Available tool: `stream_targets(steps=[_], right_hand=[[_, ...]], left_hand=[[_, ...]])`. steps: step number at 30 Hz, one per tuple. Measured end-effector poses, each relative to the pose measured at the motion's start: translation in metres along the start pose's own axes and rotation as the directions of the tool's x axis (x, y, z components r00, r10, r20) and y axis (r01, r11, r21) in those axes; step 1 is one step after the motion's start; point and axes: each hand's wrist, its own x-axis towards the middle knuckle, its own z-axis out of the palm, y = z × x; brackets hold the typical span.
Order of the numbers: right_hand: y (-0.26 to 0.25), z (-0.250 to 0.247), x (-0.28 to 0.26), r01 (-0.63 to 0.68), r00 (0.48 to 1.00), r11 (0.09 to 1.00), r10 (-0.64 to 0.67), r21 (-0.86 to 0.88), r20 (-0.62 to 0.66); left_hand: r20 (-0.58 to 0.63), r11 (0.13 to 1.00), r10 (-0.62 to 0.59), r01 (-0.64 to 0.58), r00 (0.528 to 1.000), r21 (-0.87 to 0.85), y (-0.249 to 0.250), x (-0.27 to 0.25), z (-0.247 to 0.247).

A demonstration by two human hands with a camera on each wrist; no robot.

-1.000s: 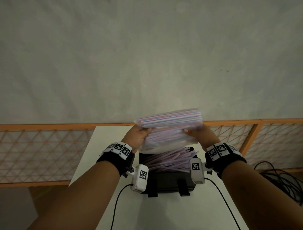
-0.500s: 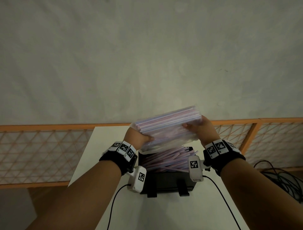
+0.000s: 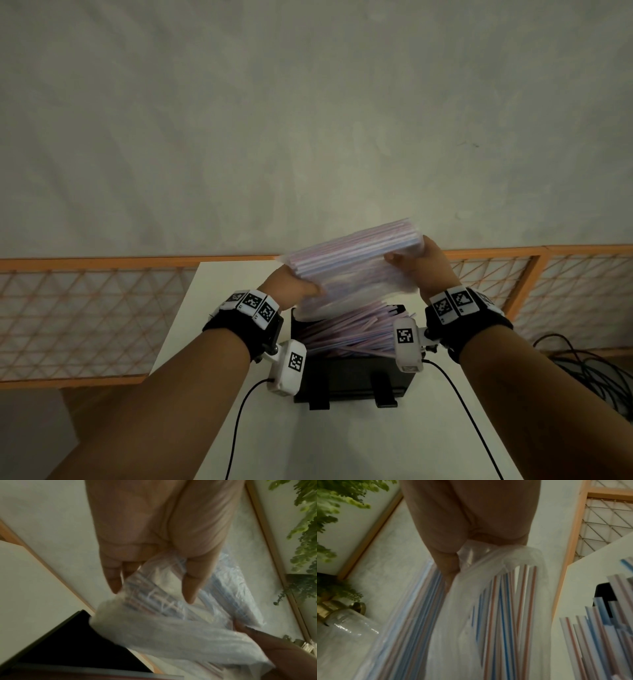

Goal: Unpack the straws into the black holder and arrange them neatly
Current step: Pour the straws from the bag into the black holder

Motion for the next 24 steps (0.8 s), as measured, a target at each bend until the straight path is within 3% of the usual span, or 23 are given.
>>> stream_targets(steps=[4,8,10,12,13,17,19,24], right_hand=[[-0.008,0.003,-0.005,0.096,0.995,0.994,-0.095,0.057,-0.016],[-0.002,0.002,-0.003,0.07,0.996,0.996,-0.066,0.063,-0.065],[-0.001,0.003,0.001,0.003,1.0,0.992,-0.005,-0.122,-0.016],[0.0,0.003,0.001,-0.065,0.996,0.903,0.086,-0.425,0.029],[0.002,0.002,0.002,-0.099,0.992,0.88,0.124,-0.464,0.023],[0.004,-0.001,0.003,-0.143,0.99,0.894,0.128,-0.425,-0.064],[-0.001,0.0,0.0,-0.136,0.984,0.95,0.096,-0.283,-0.15],[-0.005,0.001,-0.004,-0.072,0.975,0.99,0.044,-0.124,-0.216]], left_hand=[[-0.109,0.988,-0.139,0.145,0.984,0.05,-0.01,0.0,-0.003],[-0.106,0.998,0.018,-0.011,0.994,0.062,-0.008,0.001,0.002],[-0.127,0.996,0.064,-0.056,0.99,0.073,-0.004,-0.002,0.002],[-0.151,0.993,0.095,-0.084,0.984,0.08,-0.005,0.0,0.002],[-0.158,0.992,0.104,-0.091,0.982,0.083,-0.005,0.0,0.001],[-0.12,0.966,0.166,-0.136,0.979,0.22,-0.008,0.0,-0.004],[-0.095,0.953,0.163,-0.132,0.982,0.272,-0.011,0.0,-0.007],[0.061,0.912,-0.015,-0.012,0.998,0.41,-0.015,0.006,-0.004]])
